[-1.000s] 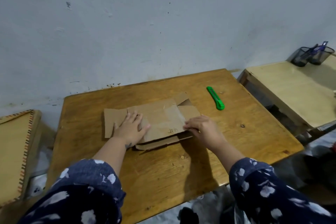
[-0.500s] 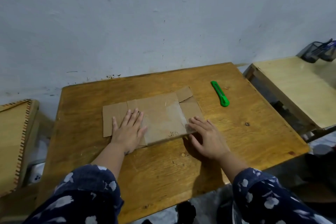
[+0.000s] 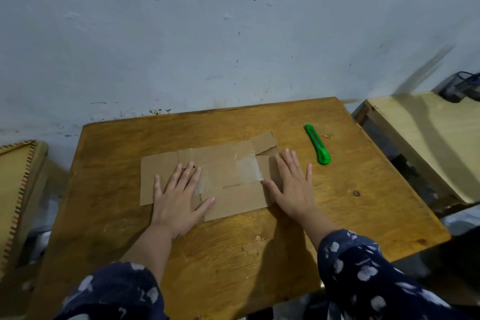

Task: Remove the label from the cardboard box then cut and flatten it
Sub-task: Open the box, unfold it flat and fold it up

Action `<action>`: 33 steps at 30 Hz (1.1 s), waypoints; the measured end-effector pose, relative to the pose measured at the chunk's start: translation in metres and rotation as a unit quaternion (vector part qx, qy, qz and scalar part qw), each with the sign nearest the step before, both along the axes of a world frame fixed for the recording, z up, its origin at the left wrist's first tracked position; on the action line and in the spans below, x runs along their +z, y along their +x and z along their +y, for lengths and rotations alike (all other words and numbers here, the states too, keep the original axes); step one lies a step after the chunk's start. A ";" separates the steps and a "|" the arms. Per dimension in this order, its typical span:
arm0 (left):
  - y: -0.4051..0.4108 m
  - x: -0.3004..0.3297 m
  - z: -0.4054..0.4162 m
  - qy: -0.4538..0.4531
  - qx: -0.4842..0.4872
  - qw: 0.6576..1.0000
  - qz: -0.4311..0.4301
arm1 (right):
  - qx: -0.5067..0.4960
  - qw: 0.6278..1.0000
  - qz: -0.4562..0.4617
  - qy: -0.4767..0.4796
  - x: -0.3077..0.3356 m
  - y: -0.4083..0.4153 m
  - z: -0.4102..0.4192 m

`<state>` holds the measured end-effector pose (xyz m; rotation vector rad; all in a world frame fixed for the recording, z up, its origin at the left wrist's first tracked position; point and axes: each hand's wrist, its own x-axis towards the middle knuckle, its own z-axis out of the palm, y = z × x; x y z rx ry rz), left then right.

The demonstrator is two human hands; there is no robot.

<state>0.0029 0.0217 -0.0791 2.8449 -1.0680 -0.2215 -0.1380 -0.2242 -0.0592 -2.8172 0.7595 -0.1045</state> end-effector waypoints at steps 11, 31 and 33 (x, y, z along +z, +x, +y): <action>0.001 -0.002 -0.001 -0.027 0.007 0.999 -0.017 | -0.045 0.981 -0.075 0.172 0.003 0.018 -0.006; -0.001 0.003 -0.004 -0.009 0.012 1.000 -0.014 | 0.082 0.994 0.066 0.004 -0.010 0.063 0.077; -0.001 0.003 -0.004 -0.010 0.012 1.000 -0.013 | 0.083 0.993 0.081 -0.001 -0.009 0.064 0.077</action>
